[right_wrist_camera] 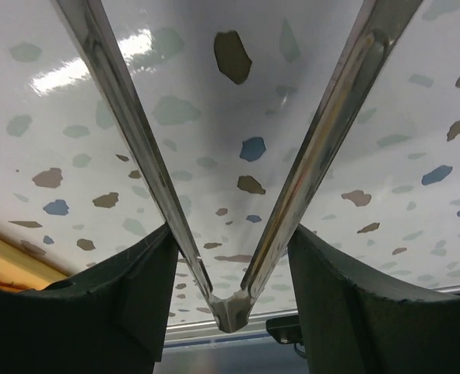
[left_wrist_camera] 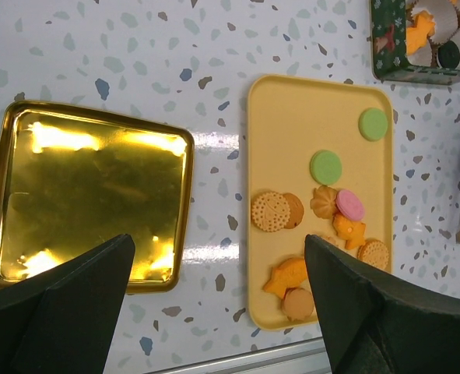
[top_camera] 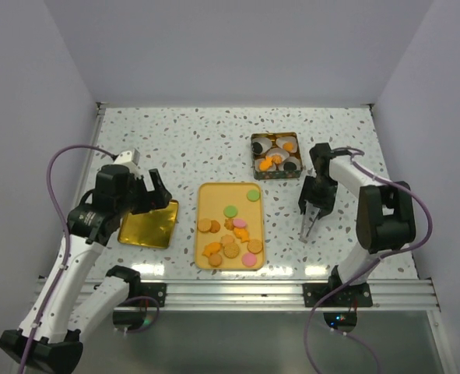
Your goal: Pack the cookies
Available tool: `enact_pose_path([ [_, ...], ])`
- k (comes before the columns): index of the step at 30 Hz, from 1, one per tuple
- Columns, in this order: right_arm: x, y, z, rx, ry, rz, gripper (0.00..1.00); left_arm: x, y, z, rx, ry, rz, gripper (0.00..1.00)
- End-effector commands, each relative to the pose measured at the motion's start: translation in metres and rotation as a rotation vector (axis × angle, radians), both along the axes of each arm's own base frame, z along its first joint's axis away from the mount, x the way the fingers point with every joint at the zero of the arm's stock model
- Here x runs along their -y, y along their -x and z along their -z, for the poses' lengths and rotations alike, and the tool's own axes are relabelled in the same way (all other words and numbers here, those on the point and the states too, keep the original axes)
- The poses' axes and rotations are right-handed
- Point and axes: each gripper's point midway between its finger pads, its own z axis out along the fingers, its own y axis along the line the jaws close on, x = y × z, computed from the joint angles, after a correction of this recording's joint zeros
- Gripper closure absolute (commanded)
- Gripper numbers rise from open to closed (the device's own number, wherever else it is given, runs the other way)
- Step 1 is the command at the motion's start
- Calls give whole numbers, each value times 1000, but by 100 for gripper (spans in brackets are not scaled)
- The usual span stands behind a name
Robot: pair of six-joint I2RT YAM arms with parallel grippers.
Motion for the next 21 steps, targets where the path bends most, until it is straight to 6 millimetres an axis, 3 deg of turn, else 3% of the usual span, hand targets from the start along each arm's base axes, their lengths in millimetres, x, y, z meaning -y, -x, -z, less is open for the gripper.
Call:
enact_pose_path([
  [1, -1, -26, -7, 57, -2, -26, 39, 4, -13, -19, 72, 18, -4, 4],
  [10, 11, -45, -27, 96, 68, -40, 27, 6, -22, -18, 69, 17, -4, 4],
  [16, 10, -51, -41, 130, 66, -34, 25, 7, -26, -20, 71, 5, 5, 4],
  [21, 10, -55, -66, 188, 61, -23, 25, 6, -27, -28, 81, -3, 13, 4],
])
